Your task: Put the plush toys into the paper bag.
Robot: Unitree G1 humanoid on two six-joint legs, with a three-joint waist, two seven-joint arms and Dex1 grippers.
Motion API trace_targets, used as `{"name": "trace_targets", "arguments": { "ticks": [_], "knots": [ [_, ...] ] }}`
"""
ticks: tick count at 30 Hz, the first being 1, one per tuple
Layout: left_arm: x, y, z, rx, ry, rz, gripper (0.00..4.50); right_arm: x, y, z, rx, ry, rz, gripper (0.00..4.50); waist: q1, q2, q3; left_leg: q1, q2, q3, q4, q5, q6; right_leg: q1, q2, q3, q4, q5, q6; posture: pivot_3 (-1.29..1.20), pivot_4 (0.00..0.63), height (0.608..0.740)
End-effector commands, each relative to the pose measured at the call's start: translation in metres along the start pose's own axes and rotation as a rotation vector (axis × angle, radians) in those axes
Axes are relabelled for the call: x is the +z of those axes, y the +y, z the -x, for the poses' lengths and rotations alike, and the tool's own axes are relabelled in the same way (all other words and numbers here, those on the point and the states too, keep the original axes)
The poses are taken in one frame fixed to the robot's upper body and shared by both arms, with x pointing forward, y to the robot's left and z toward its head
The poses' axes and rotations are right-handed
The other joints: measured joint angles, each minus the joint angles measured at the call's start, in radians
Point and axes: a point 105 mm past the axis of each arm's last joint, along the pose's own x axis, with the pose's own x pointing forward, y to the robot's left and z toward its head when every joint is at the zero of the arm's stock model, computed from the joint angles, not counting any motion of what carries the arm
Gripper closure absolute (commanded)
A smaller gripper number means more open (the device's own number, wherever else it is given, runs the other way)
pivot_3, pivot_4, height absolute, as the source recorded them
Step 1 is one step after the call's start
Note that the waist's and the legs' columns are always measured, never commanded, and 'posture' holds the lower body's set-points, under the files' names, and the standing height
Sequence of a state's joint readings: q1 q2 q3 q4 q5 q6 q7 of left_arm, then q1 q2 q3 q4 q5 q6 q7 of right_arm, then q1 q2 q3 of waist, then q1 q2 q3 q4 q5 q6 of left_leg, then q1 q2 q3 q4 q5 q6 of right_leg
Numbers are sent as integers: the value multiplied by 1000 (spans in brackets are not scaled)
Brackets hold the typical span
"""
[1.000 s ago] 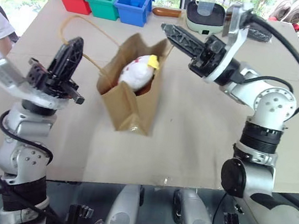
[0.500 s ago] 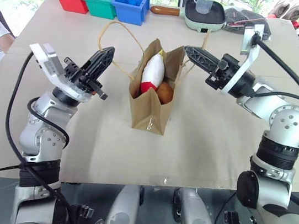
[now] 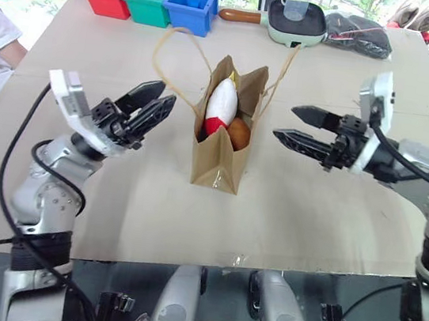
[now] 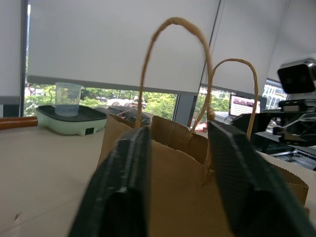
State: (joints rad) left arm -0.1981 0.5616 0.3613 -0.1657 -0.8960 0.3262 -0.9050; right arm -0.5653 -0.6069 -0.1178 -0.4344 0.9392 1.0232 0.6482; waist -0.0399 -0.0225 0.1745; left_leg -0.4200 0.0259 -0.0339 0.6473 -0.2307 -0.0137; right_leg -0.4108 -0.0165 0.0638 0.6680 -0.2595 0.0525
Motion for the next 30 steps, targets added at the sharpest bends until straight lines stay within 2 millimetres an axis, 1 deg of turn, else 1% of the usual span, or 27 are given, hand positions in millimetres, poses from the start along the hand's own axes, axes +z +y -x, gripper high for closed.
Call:
{"name": "trace_targets", "arguments": {
  "ticks": [1, 2, 3, 4, 6, 7, 9, 11, 12, 14, 16, 19, 22, 26, 30],
  "knots": [
    [12, -10, 16, -4, 45, -9, 167, 1, 8, 16, 12, 31, 55, 864, -2, 0, 0, 0, 0, 0, 0, 0, 0, 0, 0, 0, 0, 0, 0, 0, 150, 740],
    [7, -13, 25, 12, 91, 3, 36, -5, 7, 19, -4, 63, 65, 864, -3, 0, 0, 0, 0, 0, 0, 0, 0, 0, 0, 0, 0, 0, 0, 0, 150, 740],
    [4, -14, 31, 24, 121, 10, 36, -10, 6, 21, -14, 82, 71, 864, -3, 0, 0, 0, 1, 1, 0, 0, 0, 0, 0, 0, 0, 0, 0, 0, 150, 740],
    [-2, -21, 36, 24, 160, 15, 11, -15, 5, 20, -19, 95, 77, 1107, -2, 0, 0, 0, 1, 1, 0, 0, 0, 0, 0, 1, -1, 0, 0, 0, 150, 740],
    [-13, -30, 39, 42, 220, -8, 0, -22, 5, 13, -17, 94, 84, 1654, -1, 0, 0, 1, 1, 1, -1, 0, 0, 0, 0, 1, -1, 0, 0, 0, 150, 740],
    [-16, -31, 39, 53, 236, -16, 0, -24, 5, 10, -17, 91, 86, 2192, 0, 0, 0, 1, 1, 2, -1, 0, 0, 0, 0, 1, -1, 0, 0, 0, 150, 740],
    [-26, -44, 32, 40, 252, -8, 0, -39, 3, -3, -16, 126, 127, 3016, 4, 0, 0, 1, 1, 1, 0, 0, 0, 0, 0, 1, -1, 0, 0, 0, 150, 740],
    [-36, -57, 23, 17, 263, 32, 0, -51, 1, -22, -8, 134, 156, 4001, 6, -1, 0, 2, 1, 1, 1, 0, 0, 2, 0, 1, -1, 0, 0, 0, 150, 740],
    [-39, -59, 19, 26, 255, 53, 0, -54, 1, -31, 0, 121, 158, 4445, 5, -1, -1, 2, 1, 1, 1, 0, 0, 2, 0, 1, -1, 0, 0, 0, 150, 740],
    [-50, -63, 14, 53, 290, 93, 0, -52, 4, -50, 30, 75, 167, 4445, 4, -1, 0, 2, 1, 2, 1, 0, 0, 2, 0, 2, -2, 0, 0, 0, 150, 740],
    [-54, -64, 10, 78, 302, 102, 0, -51, 6, -62, 51, 51, 167, 4445, 3, -1, 0, 2, 1, 1, 1, 0, 0, 2, 1, 2, -1, 0, 0, 0, 150, 740],
    [-56, -64, 2, 122, 286, 88, 0, -54, 8, -72, 72, 45, 166, 4445, 5, -1, 0, 2, 1, 1, 1, 0, 0, 2, 0, 1, -1, 0, 0, 0, 150, 740],
    [-58, -61, -2, 158, 287, 61, 0, -56, 9, -77, 85, 38, 160, 4445, 8, -1, 0, 2, 0, 0, 1, 0, 0, 2, 0, 0, -1, 0, 0, 0, 150, 740],
    [-60, -55, -16, 240, 258, -14, 0, -64, 12, -94, 101, 23, 127, 4445, 7, -1, -1, 2, 0, 0, 1, 0, 0, 2, 0, 0, -1, 0, 0, 0, 150, 740],
    [-63, -54, -21, 273, 251, -57, 0, -69, 9, -103, 92, 7, 108, 4445, 5, -1, 0, 2, 0, 0, 1, 0, 0, 2, 0, 1, 0, 0, 0, 0, 150, 740]
  ]
}}
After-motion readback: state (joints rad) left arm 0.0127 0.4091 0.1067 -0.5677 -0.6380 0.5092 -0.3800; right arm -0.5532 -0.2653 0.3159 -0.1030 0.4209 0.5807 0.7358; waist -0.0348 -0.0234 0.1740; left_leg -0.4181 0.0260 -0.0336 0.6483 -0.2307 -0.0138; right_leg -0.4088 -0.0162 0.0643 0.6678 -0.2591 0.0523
